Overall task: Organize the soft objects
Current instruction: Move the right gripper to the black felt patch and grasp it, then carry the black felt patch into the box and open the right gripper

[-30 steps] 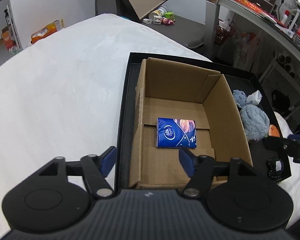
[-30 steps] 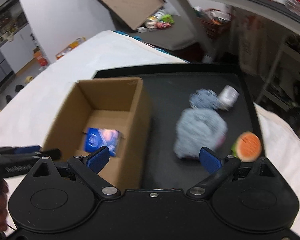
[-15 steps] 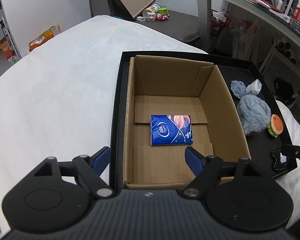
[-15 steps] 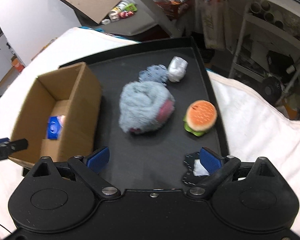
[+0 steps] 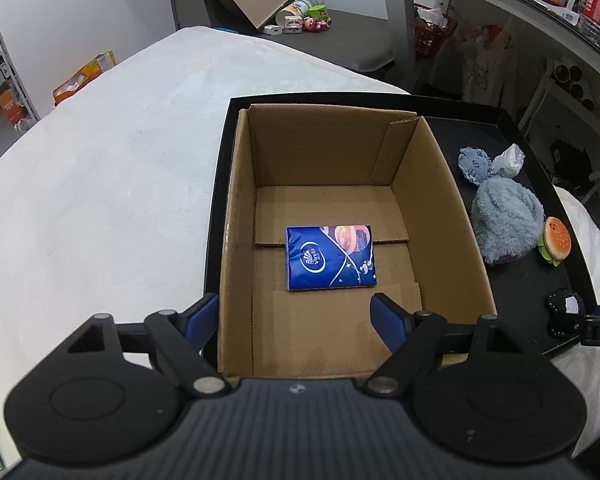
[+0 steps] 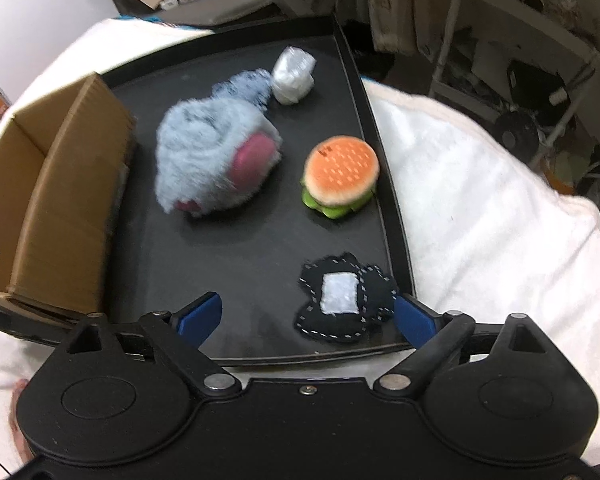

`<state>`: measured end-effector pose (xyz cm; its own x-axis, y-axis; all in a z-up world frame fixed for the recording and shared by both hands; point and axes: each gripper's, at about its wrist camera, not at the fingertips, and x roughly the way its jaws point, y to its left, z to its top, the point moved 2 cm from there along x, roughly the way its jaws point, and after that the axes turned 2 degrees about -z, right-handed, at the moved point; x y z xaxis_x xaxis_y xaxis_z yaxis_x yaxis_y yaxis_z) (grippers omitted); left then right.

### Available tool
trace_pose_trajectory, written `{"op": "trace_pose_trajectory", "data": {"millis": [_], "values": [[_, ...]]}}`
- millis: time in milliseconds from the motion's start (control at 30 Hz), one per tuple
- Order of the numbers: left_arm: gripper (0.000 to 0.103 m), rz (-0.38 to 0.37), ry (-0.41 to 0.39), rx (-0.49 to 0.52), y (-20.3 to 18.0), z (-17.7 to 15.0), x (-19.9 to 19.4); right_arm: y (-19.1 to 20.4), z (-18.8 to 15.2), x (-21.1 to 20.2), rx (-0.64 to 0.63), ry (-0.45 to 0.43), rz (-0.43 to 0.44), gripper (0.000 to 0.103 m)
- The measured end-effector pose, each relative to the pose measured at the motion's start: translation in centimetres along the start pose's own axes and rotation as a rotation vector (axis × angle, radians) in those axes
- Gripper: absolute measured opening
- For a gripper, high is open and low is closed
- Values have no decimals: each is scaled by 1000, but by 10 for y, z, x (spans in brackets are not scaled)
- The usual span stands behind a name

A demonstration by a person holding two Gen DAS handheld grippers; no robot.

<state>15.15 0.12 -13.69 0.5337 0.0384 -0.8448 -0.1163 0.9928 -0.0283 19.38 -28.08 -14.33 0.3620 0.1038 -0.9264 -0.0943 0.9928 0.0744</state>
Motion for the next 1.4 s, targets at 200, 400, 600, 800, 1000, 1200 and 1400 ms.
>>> {"op": "trace_pose_trajectory", "data": {"millis": [200,400,600,800,1000,1200,1400], "values": [[81,12,10,8,-2,1,5,-7,-4,19,19,55,-12,78],[83,10,13,0,-2,2,9,-5,-7,29,-2,76,-29,59],[83,-3,10,-29,3,2,9,-9,0,23,15,67,-4,24],[83,-8,0,-54,8,2,5,1,10,8,-12,28,42,22],[83,-21,-11,-62,12,0,3,17,19,-10,-28,-31,89,22],[83,-41,-16,-86,19,-2,3,32,29,-24,-56,-69,111,22],[83,-49,-29,-128,30,-3,2,53,44,-39,-82,-116,138,22]]}}
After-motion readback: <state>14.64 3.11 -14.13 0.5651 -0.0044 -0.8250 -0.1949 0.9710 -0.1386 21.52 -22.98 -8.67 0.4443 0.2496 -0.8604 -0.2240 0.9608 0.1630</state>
